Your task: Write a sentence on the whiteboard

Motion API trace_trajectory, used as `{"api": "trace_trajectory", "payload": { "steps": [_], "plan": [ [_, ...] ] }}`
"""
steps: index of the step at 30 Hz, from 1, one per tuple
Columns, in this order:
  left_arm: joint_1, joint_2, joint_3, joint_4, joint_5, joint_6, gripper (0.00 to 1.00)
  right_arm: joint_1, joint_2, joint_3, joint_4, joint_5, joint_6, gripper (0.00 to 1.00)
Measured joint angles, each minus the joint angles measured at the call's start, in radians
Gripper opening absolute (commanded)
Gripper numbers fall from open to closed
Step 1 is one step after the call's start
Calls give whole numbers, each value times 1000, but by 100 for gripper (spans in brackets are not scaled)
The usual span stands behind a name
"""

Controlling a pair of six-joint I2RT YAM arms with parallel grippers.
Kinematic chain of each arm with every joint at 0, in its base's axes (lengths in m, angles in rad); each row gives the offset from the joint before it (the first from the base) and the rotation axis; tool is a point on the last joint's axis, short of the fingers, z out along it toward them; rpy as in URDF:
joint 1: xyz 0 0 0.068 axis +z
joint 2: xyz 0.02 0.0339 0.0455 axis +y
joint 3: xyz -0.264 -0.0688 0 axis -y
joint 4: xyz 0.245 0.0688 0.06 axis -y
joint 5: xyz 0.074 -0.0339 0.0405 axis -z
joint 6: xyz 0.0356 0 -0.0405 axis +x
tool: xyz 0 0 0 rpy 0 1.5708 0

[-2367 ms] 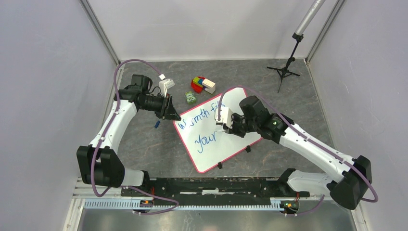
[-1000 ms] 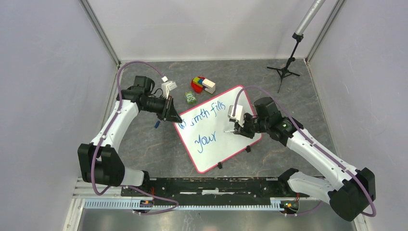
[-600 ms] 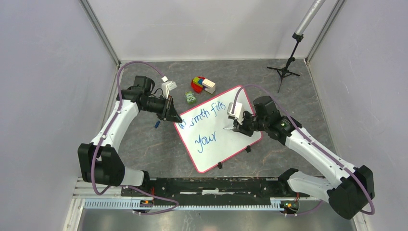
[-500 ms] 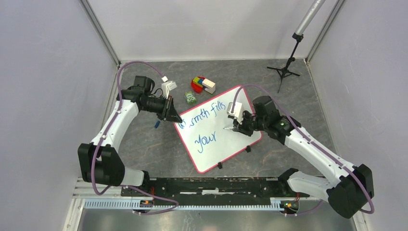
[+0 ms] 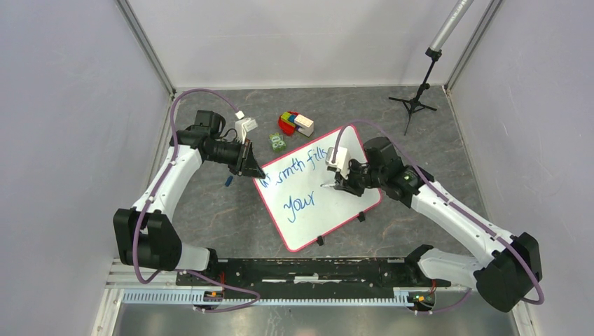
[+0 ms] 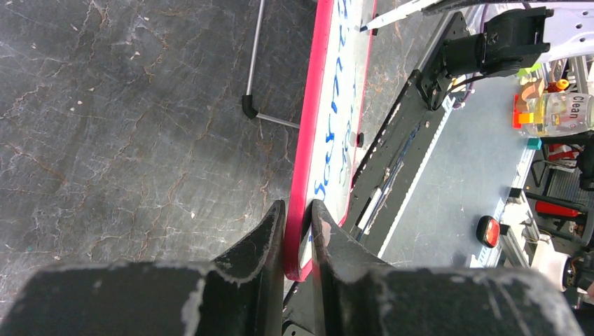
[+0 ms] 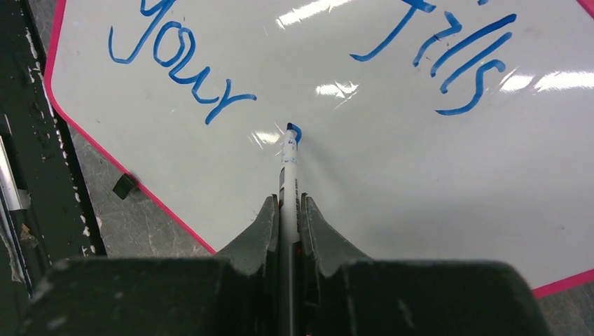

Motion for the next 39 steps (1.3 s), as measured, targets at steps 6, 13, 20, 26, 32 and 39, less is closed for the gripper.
{"api": "trace_trajectory", "payload": {
  "steps": [6, 13, 20, 26, 32, 39],
  "plan": [
    [0, 0, 0, 0, 0, 0, 4, 20, 4, -6, 2, 0, -5, 0],
    [0, 0, 0, 0, -2, 0, 4, 22, -20, -50, -9, -8, -23, 0],
    [-1, 0, 0, 1, -2, 0, 4, 23, -32, -60, -33, 5, -46, 0],
    [-1, 0, 0, 1, -2, 0, 4, 23, -25, -32, -46, 33, -46, 0],
    [-1, 0, 0, 1, -3, 0, 4, 17, 7, 23, -39, 62, -35, 0],
    [-1, 0, 0, 1, -9, 0, 4, 0, 50, 87, -18, 73, -30, 0]
  ]
}}
